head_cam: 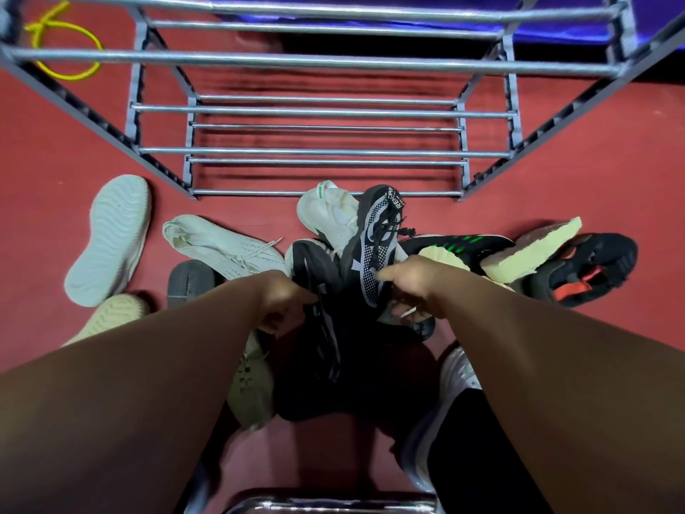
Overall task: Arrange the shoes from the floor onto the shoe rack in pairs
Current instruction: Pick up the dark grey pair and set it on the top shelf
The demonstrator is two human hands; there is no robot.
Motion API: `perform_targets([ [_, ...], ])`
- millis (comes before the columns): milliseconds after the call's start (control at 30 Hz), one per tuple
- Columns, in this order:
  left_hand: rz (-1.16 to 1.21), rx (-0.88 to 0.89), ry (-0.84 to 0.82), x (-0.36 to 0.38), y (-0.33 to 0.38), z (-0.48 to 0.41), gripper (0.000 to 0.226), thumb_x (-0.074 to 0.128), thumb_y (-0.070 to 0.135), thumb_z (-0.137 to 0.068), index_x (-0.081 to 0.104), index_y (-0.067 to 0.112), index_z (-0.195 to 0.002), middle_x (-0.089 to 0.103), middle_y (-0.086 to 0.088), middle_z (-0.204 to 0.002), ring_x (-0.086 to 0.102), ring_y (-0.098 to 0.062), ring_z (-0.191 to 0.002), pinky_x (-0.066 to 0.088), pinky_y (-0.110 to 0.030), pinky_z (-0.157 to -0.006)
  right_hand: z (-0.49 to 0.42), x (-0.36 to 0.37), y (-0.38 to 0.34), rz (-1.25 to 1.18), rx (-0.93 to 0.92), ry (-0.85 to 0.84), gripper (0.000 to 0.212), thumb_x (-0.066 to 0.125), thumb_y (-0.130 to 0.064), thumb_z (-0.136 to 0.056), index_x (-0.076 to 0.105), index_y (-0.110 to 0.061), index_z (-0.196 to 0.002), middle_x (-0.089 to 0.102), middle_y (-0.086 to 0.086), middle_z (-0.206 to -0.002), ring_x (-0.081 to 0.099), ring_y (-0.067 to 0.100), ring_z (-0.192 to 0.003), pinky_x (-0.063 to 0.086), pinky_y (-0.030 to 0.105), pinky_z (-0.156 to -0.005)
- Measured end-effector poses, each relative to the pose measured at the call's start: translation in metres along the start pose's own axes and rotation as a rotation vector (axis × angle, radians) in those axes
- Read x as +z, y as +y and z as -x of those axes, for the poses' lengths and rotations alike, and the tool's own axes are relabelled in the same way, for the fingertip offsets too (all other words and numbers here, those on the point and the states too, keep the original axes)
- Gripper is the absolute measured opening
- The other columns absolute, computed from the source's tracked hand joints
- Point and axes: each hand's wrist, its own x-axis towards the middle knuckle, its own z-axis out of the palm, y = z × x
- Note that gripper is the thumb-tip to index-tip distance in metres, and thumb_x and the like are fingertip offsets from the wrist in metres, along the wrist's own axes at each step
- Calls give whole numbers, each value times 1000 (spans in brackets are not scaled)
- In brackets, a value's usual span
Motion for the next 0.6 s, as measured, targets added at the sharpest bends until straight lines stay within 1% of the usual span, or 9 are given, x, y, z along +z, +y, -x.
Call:
perform_targets([
  [100, 54, -66, -63, 11, -6, -2, 38, 68, 42, -90, 62, 5, -99, 59, -12, -87, 55, -25, -74, 50, -37, -75, 4, 7, 3, 36, 86, -129, 25, 51, -36, -100, 57, -12, -96, 53, 9, -68, 52, 24, -57, 54, 45, -79],
  [200, 180, -49, -41, 24, -4, -2, 29, 65, 35, -94, 65, 12, -112, 68, -11, -110, 65, -30, -100, 52, -42, -94, 1, 12, 5, 36, 96, -148, 21, 57, -32, -96, 60, -12, -103, 57, 14, -82, 60, 29, -68, 59, 49, -82],
  [267, 269, -49, -43, 27, 0, -1, 22, 63, 27, -95, 67, 12, -110, 71, -10, -110, 67, -27, -103, 51, -41, -99, 0, 14, 3, -16, 86, -139, 16, 61, -25, -95, 62, -10, -100, 57, 14, -82, 59, 29, -71, 58, 55, -89],
  [300, 309, -49, -56, 27, 2, 0, 20, 64, 25, -95, 68, 12, -108, 72, -9, -107, 67, -25, -99, 51, -39, -98, 0, 15, 3, -41, 87, -134, 14, 61, -23, -96, 61, -9, -97, 58, 14, -83, 59, 29, -75, 56, 56, -92],
  [367, 358, -47, -97, 25, 5, 1, 16, 66, 25, -93, 69, 12, -103, 71, -6, -92, 64, -22, -82, 51, -34, -83, 2, 14, 2, -83, 106, -121, 13, 58, -22, -100, 59, -10, -94, 60, 13, -86, 59, 31, -87, 54, 56, -96],
  [400, 368, -43, -118, 24, 7, 3, 16, 67, 26, -92, 69, 13, -101, 69, -4, -85, 62, -21, -75, 49, -32, -76, 3, 13, 2, -100, 114, -116, 13, 57, -22, -101, 58, -11, -94, 61, 12, -86, 60, 31, -85, 53, 55, -97],
  [433, 377, -33, -134, 21, 9, 4, 18, 69, 27, -91, 70, 13, -102, 69, -3, -81, 61, -20, -72, 48, -31, -72, 3, 13, 3, -115, 122, -112, 13, 57, -23, -101, 58, -11, -96, 62, 11, -86, 60, 29, -78, 54, 53, -98],
  [500, 375, -6, -145, 17, 11, 4, 31, 76, 31, -85, 72, 12, -108, 71, -2, -84, 63, -21, -78, 48, -31, -73, 2, 13, 4, -146, 133, -107, 11, 58, -24, -99, 60, -13, -98, 63, 7, -82, 56, 23, -59, 54, 49, -94],
  [600, 337, 12, -119, 12, 11, 5, 40, 83, 39, -76, 74, 15, -106, 71, -1, -93, 61, -20, -89, 45, -31, -74, 0, 13, 6, -204, 139, -110, 9, 60, -24, -95, 63, -18, -100, 66, 3, -84, 54, 17, -50, 57, 36, -73],
])
